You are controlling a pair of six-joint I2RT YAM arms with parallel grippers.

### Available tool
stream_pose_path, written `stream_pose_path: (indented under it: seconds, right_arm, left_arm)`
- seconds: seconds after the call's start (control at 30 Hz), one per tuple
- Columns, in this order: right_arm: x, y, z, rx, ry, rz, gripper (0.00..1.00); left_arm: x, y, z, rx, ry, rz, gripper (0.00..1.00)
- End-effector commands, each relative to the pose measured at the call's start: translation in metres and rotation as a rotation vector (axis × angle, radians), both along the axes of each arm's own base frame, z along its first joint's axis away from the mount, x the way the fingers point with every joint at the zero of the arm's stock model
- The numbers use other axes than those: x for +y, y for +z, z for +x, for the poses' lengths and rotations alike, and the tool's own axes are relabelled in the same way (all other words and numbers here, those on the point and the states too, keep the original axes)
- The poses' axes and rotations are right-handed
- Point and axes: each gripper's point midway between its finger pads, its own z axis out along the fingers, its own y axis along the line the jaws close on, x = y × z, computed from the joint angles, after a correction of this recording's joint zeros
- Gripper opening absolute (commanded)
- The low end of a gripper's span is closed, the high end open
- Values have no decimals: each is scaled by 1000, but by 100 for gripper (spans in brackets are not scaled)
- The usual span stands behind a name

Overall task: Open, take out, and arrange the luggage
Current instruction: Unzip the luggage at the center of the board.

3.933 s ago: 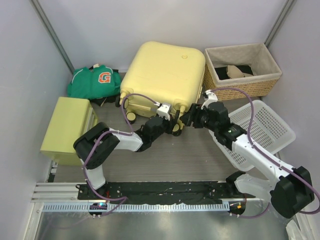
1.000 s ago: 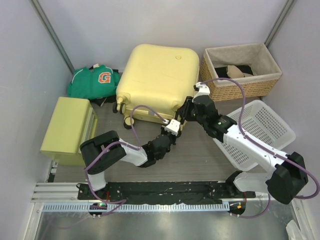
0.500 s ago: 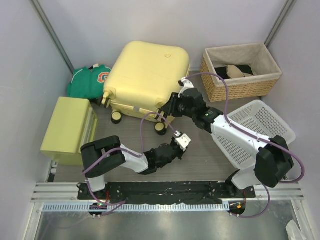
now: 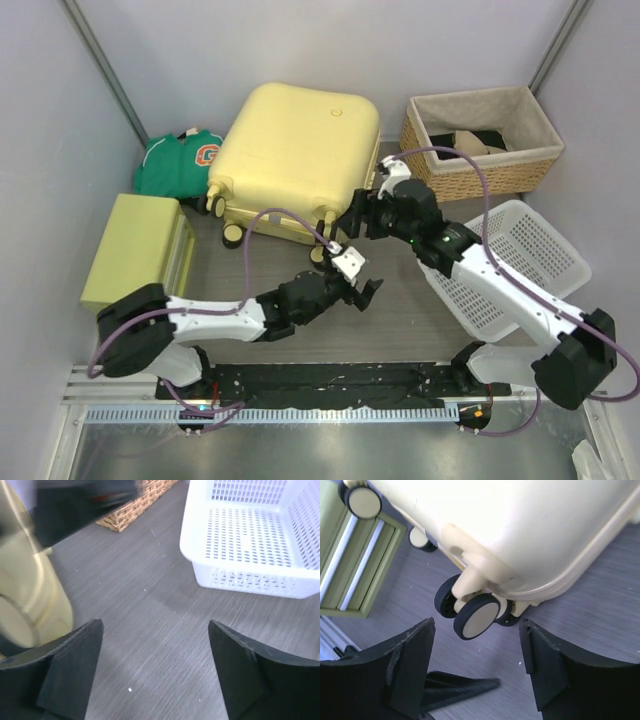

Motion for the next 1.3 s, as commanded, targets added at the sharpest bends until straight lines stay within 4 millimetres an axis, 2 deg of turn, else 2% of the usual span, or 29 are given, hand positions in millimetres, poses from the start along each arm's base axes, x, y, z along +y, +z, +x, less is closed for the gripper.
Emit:
stream_pose_path:
  seconds: [0.0,0.03,0.07,0.1,0.13,0.17,0.2,0.23,0.27,0.3,0.33,0.37,0.4,0.47,0.53,0.6,0.67,0.73,0.77,0.87,0.9,0.93,0.97,1.0,1.03,1.1,1.27]
  right_arm:
    - [-44,42,6,-115,-93,0,80]
    - [-50,42,6,-117,-112,-4,80]
    - [-63,51,7,-149,-164,-3,81]
    - [-70,53,7,-160,-186,-4,82]
    - [-75,48,5,-161,-203,-14,82]
    - [-80,49,4,-168,-219,-15,82]
    - [-87,53,2,-188,-244,-11,82]
    - [-90,45,-1,-186,-251,-16,82]
    - [-92,42,-2,-188,-260,-14,82]
    - [-96,45,-6,-205,-269,4,81]
    - [-97,30,-8,-189,-280,8,81]
    - [-97,25,-11,-185,-275,20,80]
    - [-95,20,-13,-183,-267,35,79]
    - [-80,5,-22,-163,-203,117,75]
    - [-56,-9,-32,-144,-97,195,73]
    - [-43,-26,-39,-118,-64,210,72]
    - [-24,-32,-44,-143,-33,208,70]
    - [-14,-35,-46,-177,-30,226,69]
    - [-7,-41,-49,-172,-16,229,69]
    - [-2,-44,-46,-204,-21,286,67]
    - [0,-54,-44,-190,-27,281,67]
    - [3,-51,-42,-215,-23,309,66]
    - [5,-54,-41,-217,-20,312,66]
    - [9,-64,-39,-202,-16,301,65]
    - [10,-62,-36,-223,-18,319,65]
    - [13,-70,-32,-224,-19,319,65]
    - [19,-65,-29,-268,-9,387,61]
  left_arm:
    - [25,22,2,41,6,52,95]
    - [30,37,2,44,5,33,98]
    - [40,27,4,87,11,86,98]
    - [46,28,6,102,28,97,98]
    - [51,38,10,107,48,90,98]
    - [66,38,15,131,95,112,98]
    - [72,44,18,138,117,103,99]
    - [77,52,22,146,135,91,100]
    - [92,49,31,182,176,112,100]
    - [96,50,33,227,192,92,100]
    - [99,61,39,250,204,63,100]
    - [112,55,48,293,243,77,100]
    - [113,57,50,326,243,57,100]
    - [117,62,58,335,266,39,100]
    - [116,64,64,346,278,31,100]
    - [114,59,72,374,295,33,100]
    - [111,53,75,420,277,35,100]
    - [104,46,77,476,257,15,100]
    - [98,48,76,497,215,-13,100]
    - [84,51,72,537,140,-77,100]
    - [81,49,72,547,129,-82,100]
    - [77,51,71,552,113,-90,100]
    - [73,44,73,571,109,-82,100]
    - [70,45,73,577,98,-82,100]
    - [69,42,75,585,101,-78,100]
    - [65,36,77,610,91,-73,100]
    - [59,29,81,660,66,-92,99]
